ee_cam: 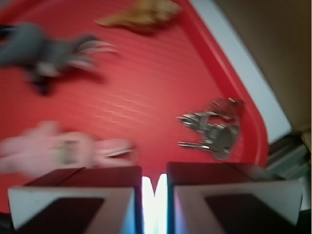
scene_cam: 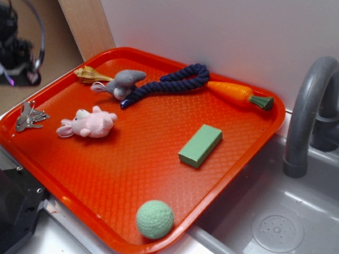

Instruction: Grab the silver keys.

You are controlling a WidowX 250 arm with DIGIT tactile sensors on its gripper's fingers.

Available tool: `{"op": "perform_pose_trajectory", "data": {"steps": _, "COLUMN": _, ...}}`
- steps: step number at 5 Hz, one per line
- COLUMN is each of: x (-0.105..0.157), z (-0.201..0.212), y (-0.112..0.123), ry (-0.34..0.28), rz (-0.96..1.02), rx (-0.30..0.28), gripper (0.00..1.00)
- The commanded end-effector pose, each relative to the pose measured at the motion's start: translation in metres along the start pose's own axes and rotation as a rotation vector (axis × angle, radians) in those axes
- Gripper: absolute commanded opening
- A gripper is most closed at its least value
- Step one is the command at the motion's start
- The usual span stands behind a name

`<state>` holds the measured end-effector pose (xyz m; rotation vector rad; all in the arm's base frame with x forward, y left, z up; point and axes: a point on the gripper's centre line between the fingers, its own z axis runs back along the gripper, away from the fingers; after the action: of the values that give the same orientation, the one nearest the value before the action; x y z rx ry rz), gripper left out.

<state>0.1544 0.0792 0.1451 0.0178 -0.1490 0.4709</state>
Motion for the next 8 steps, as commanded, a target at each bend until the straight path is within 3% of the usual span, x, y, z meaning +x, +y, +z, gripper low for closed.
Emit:
{"op": "perform_pose_trajectory", "data": {"steps": 1, "x": 0.015, "z": 0.042, "y": 0.020, "ry": -0.041, "rz": 0.031, "rx": 0.007, "gripper": 1.00}}
{"op": "perform_pose_trajectory", "data": {"steps": 2, "x": 0.015, "z": 0.014, "y": 0.038, "ry": -0.042, "rz": 0.179, "rx": 0.122, "gripper": 1.00}}
{"op": "perform_pose_trajectory", "data": {"steps": 3, "x": 0.016, "z": -0.002, "y": 0.060, "ry": -0.047, "rz": 0.312, "rx": 0.163, "gripper": 1.00}}
{"op": "perform_pose_trajectory", "data": {"steps": 4, "x": 0.025, "z": -0.023, "y": 0.067, "ry": -0.052, "rz": 0.350, "rx": 0.222, "gripper": 1.00}}
{"op": "perform_pose_trajectory", "data": {"steps": 5, "x": 0.028, "z": -0.030, "y": 0.075, "ry": -0.064, "rz": 0.357, "rx": 0.247, "gripper": 1.00}}
{"op": "perform_pose_trajectory", "data": {"steps": 7, "x": 0.028, "z": -0.063, "y": 0.068, "ry": -0.052, "rz": 0.318, "rx": 0.279, "gripper": 1.00}}
{"op": "perform_pose_trajectory", "data": {"steps": 8, "x": 0.019, "z": -0.077, "y": 0.078, "ry": -0.068, "rz": 0.320, "rx": 0.336, "gripper": 1.00}}
